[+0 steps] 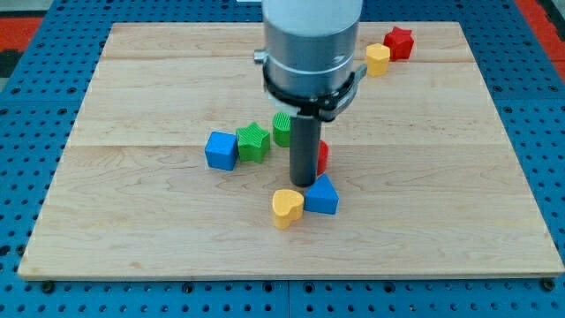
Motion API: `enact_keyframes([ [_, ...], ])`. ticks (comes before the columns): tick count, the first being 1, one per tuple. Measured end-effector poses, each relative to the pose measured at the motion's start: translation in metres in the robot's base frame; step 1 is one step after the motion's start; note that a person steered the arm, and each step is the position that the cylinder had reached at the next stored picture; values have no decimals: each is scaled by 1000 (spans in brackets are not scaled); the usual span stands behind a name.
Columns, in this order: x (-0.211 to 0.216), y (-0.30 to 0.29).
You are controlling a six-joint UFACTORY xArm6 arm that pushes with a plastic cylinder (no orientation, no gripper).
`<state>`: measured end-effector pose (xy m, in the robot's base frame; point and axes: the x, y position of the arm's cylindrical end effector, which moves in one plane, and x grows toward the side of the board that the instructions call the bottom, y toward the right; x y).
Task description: Slide red circle towards top right
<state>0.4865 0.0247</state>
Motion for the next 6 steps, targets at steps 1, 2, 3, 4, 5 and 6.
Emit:
enact_keyframes([
  [1,-42,-18],
  [2,-55,-24],
  [3,-55,-24],
  [4,-54,-56],
  [5,-40,2],
  [6,-39,24],
])
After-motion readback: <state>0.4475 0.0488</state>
